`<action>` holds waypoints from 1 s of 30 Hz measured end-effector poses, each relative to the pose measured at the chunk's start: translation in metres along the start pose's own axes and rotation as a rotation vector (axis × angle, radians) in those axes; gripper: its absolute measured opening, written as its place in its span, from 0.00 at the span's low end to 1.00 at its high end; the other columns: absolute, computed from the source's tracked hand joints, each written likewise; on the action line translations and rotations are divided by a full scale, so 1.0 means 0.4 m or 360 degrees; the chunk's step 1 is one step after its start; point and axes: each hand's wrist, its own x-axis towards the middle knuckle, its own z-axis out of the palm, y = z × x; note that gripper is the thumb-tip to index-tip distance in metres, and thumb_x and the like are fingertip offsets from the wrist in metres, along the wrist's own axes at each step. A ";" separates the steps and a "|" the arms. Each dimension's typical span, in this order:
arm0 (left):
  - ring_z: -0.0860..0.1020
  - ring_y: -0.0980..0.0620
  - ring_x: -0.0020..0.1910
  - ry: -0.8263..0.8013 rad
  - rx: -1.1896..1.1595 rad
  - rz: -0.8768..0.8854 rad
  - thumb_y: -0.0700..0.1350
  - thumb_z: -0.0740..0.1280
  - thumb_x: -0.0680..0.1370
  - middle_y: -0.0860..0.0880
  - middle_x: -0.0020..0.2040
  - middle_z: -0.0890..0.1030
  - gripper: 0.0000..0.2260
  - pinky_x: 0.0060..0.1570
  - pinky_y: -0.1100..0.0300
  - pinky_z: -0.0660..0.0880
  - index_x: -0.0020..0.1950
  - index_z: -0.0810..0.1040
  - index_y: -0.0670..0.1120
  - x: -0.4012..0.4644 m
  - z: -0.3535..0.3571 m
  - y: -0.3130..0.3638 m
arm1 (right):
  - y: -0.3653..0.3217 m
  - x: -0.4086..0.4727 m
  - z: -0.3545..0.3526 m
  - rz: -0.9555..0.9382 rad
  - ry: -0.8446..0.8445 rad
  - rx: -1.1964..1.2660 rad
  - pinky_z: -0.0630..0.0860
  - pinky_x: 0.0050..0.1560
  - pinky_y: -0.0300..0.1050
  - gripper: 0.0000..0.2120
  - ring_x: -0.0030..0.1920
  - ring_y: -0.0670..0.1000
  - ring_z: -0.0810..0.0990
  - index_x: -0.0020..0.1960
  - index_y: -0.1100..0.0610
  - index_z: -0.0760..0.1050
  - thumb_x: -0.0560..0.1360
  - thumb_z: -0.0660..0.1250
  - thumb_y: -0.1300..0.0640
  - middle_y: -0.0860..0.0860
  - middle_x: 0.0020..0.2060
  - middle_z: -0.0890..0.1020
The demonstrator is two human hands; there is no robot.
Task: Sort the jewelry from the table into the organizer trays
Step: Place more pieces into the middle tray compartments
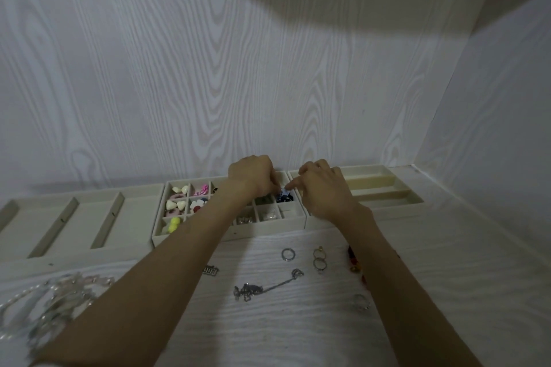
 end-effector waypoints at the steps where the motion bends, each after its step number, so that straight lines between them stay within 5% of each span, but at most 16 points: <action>1: 0.80 0.49 0.50 0.0036 0.0005 -0.0019 0.54 0.72 0.72 0.49 0.50 0.83 0.12 0.45 0.58 0.73 0.52 0.83 0.50 -0.001 0.001 0.003 | -0.003 -0.001 0.001 -0.0004 0.0024 -0.0028 0.61 0.60 0.46 0.20 0.65 0.53 0.65 0.65 0.44 0.74 0.77 0.59 0.61 0.50 0.64 0.71; 7: 0.80 0.49 0.48 0.0152 0.0014 -0.0017 0.55 0.75 0.69 0.49 0.48 0.83 0.13 0.45 0.59 0.72 0.50 0.84 0.49 -0.004 0.002 0.003 | -0.031 -0.001 0.024 -0.0049 0.0126 -0.0142 0.61 0.58 0.47 0.18 0.63 0.53 0.67 0.62 0.50 0.77 0.76 0.59 0.62 0.51 0.61 0.73; 11: 0.79 0.51 0.51 0.0013 -0.0113 0.0176 0.46 0.69 0.75 0.53 0.53 0.83 0.06 0.48 0.58 0.74 0.50 0.84 0.54 -0.021 -0.016 -0.019 | -0.011 -0.003 -0.007 -0.0031 0.0166 -0.0044 0.61 0.60 0.47 0.18 0.64 0.53 0.66 0.62 0.48 0.77 0.76 0.61 0.63 0.50 0.63 0.74; 15: 0.75 0.47 0.59 -0.0271 -0.0040 0.0387 0.38 0.60 0.75 0.48 0.60 0.78 0.19 0.59 0.49 0.73 0.54 0.81 0.60 -0.039 -0.010 -0.058 | 0.024 -0.010 -0.047 0.0015 0.0087 0.0160 0.60 0.59 0.46 0.20 0.64 0.53 0.65 0.58 0.46 0.78 0.76 0.59 0.65 0.51 0.62 0.73; 30: 0.68 0.45 0.65 -0.0360 0.0208 0.0406 0.43 0.59 0.78 0.44 0.64 0.72 0.18 0.61 0.53 0.67 0.66 0.74 0.58 -0.069 -0.018 -0.032 | 0.003 -0.005 -0.013 -0.0058 -0.0061 0.0069 0.60 0.66 0.50 0.20 0.70 0.53 0.62 0.62 0.45 0.76 0.76 0.59 0.63 0.51 0.69 0.68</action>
